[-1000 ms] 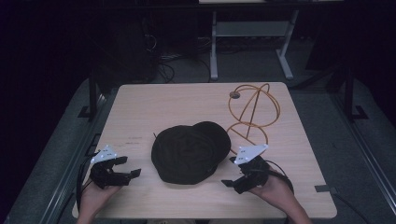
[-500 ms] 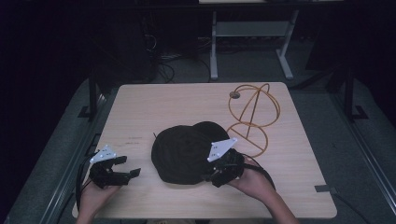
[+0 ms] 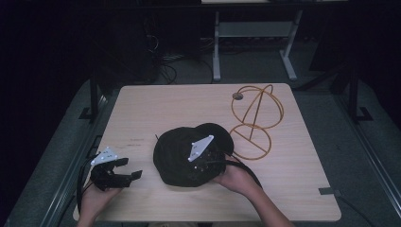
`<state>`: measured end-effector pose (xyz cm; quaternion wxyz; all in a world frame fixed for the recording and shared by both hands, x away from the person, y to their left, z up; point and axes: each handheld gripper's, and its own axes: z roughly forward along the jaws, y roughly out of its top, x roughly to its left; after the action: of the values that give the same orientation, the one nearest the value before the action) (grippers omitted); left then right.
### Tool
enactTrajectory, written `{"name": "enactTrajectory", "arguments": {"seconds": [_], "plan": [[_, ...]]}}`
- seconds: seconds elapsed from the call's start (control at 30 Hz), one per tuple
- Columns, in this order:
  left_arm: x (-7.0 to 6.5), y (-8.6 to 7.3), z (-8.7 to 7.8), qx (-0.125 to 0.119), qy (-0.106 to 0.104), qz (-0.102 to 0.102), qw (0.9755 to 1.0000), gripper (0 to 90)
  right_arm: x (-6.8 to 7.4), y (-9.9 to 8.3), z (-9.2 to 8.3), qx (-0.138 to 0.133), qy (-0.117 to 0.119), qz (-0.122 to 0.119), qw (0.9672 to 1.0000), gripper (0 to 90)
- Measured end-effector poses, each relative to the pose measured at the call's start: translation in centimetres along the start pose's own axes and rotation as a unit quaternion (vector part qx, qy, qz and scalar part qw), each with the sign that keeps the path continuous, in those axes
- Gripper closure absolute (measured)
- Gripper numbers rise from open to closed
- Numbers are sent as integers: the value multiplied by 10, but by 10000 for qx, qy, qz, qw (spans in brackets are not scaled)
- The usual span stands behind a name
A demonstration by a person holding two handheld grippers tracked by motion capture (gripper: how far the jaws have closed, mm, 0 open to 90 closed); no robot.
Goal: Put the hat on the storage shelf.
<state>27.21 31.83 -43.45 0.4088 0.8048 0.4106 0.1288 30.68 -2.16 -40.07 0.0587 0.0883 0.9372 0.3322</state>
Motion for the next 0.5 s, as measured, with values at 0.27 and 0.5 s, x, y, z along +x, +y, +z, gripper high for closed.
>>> {"name": "enactTrajectory", "arguments": {"seconds": [0.27,0.5], "plan": [[1,0,0,4,9,-16,10000,177,2,12,15,109,128,-66,9998,493],[0,0,2,37,16,9,10000,179,4,17,27,230,140,-125,9996,557]]}}
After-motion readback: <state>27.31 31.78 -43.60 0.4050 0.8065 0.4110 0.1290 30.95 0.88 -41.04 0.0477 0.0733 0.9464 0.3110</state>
